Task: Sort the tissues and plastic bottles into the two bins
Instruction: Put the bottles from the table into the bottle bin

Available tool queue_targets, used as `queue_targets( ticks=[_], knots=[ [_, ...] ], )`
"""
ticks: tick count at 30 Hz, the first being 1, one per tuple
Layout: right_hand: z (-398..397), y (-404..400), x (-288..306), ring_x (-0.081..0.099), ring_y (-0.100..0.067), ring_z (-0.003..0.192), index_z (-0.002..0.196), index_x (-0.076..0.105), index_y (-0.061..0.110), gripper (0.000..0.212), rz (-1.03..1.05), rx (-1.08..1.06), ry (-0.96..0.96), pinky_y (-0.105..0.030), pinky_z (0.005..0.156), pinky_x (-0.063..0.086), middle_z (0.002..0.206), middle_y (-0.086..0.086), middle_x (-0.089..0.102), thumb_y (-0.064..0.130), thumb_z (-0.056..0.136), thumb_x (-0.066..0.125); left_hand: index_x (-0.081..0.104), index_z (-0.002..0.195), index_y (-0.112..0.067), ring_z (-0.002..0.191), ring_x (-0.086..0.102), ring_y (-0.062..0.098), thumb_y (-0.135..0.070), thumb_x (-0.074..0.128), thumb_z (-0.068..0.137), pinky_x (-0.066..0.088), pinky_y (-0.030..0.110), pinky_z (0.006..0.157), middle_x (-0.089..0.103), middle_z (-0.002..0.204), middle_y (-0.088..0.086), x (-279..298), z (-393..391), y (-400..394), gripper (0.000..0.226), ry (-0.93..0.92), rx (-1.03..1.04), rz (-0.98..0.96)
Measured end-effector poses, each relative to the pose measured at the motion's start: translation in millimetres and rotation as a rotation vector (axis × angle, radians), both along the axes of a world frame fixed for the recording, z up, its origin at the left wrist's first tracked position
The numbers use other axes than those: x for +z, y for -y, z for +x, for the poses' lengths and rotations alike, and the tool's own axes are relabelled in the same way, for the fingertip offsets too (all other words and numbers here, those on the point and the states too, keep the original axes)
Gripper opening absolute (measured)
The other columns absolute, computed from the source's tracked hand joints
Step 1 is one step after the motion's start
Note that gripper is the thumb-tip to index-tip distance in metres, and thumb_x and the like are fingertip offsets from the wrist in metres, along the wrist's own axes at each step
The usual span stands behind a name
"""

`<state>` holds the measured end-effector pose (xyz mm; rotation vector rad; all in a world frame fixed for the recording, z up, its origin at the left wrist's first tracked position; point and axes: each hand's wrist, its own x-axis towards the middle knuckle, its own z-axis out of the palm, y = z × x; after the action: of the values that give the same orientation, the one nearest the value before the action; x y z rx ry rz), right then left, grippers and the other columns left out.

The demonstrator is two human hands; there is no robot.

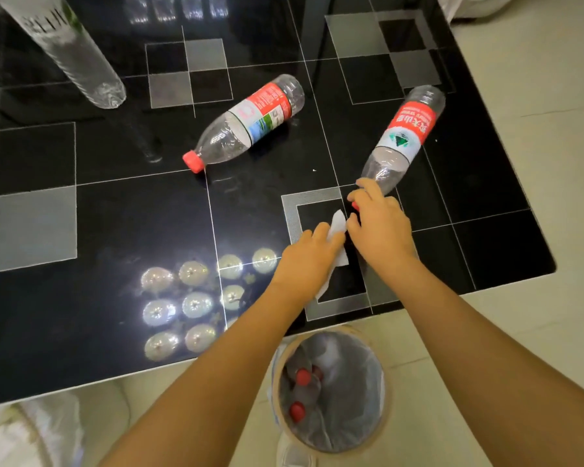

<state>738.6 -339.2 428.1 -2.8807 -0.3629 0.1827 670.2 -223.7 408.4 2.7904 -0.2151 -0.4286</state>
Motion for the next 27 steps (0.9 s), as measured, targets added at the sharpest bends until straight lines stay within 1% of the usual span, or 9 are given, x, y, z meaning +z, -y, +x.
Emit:
queue_targets(
  ticks=[2, 5, 9, 11, 14, 16, 20, 23, 27],
  knots=[
    [1, 2, -3, 0.055, -0.026, 0.096, 0.113, 0.054, 0.016, 0.025, 0.047, 0.025, -0.02, -0.032, 0.067, 0.046, 0.13, 0.0, 0.047, 0.015, 0.088, 0.058, 0.033, 0.141, -0.016, 0.106, 0.051, 0.029, -0.009, 0.052, 0.092, 0.041, 0.037, 0.068, 0.043, 0.125, 0.01, 1, -1, -4, 0.053, -0.005, 0.088, -0.055],
    [-3, 7, -3, 0.056, -0.024, 0.094, 0.111, 0.054, 0.017, 0.026, 0.114, 0.011, -0.028, -0.034, 0.072, 0.049, 0.118, -0.002, 0.052, 0.015, 0.086, 0.062, 0.045, 0.131, -0.018, 0.107, 0.053, 0.028, -0.012, 0.045, 0.097, 0.044, 0.038, 0.079, 0.05, 0.128, 0.006, 5, -3, -16, 0.035, 0.018, 0.3, -0.219],
    [-22, 12, 10, 0.056, -0.025, 0.089, 0.108, 0.056, 0.016, 0.023, 0.141, 0.045, 0.082, -0.031, 0.068, 0.044, 0.112, -0.003, 0.057, 0.01, 0.086, 0.061, 0.056, 0.108, -0.019, 0.094, 0.059, 0.026, -0.039, 0.045, 0.096, 0.04, 0.032, 0.073, 0.058, 0.114, 0.001, 16, -12, -28, 0.026, 0.033, 0.513, -0.283],
    [-35, 13, 19, 0.057, -0.026, 0.087, 0.106, 0.058, 0.015, 0.022, 0.164, 0.084, 0.151, -0.032, 0.067, 0.046, 0.108, -0.004, 0.06, 0.009, 0.086, 0.062, 0.053, 0.105, -0.019, 0.088, 0.059, 0.025, -0.049, 0.053, 0.09, 0.038, 0.031, 0.068, 0.061, 0.107, 0.0, 22, -19, -35, 0.034, 0.058, 0.501, -0.214],
    [-53, 14, 26, 0.058, -0.028, 0.083, 0.102, 0.061, 0.014, 0.023, 0.167, 0.154, 0.242, -0.039, 0.064, 0.053, 0.106, -0.005, 0.062, 0.002, 0.083, 0.063, 0.049, 0.118, -0.019, 0.095, 0.06, 0.032, -0.04, 0.062, 0.088, 0.042, 0.037, 0.071, 0.063, 0.113, 0.005, 31, -29, -44, 0.039, 0.082, 0.482, -0.151],
    [-63, 14, 31, 0.058, -0.028, 0.075, 0.099, 0.062, 0.015, 0.028, 0.139, 0.203, 0.305, -0.039, 0.057, 0.051, 0.105, -0.004, 0.063, -0.003, 0.078, 0.062, 0.051, 0.118, -0.018, 0.097, 0.06, 0.033, -0.036, 0.062, 0.089, 0.045, 0.04, 0.074, 0.064, 0.113, 0.006, 36, -37, -47, 0.036, 0.112, 0.503, -0.16],
    [-90, 12, 49, 0.058, -0.026, 0.067, 0.1, 0.065, 0.014, 0.032, 0.144, 0.283, 0.431, -0.035, 0.052, 0.048, 0.1, -0.004, 0.067, -0.003, 0.073, 0.062, 0.062, 0.098, -0.016, 0.091, 0.059, 0.029, -0.036, 0.057, 0.091, 0.046, 0.037, 0.07, 0.065, 0.101, 0.004, 41, -56, -52, 0.022, 0.168, 0.505, -0.159],
    [-121, 10, 65, 0.063, -0.025, 0.075, 0.108, 0.066, 0.012, 0.031, 0.195, 0.322, 0.472, -0.039, 0.059, 0.052, 0.105, -0.004, 0.069, 0.002, 0.079, 0.059, 0.063, 0.087, -0.012, 0.08, 0.06, 0.029, -0.045, 0.049, 0.095, 0.046, 0.037, 0.064, 0.065, 0.087, 0.005, 49, -75, -55, 0.036, 0.216, 0.49, -0.163],
    [-183, 11, 90, 0.067, -0.022, 0.083, 0.113, 0.066, 0.008, 0.026, 0.317, 0.369, 0.494, -0.034, 0.066, 0.054, 0.104, -0.005, 0.071, 0.008, 0.087, 0.06, 0.057, 0.072, -0.009, 0.069, 0.056, 0.032, -0.05, 0.037, 0.098, 0.043, 0.038, 0.058, 0.061, 0.071, 0.007, 60, -112, -55, 0.052, 0.238, 0.469, -0.174]
  ],
)
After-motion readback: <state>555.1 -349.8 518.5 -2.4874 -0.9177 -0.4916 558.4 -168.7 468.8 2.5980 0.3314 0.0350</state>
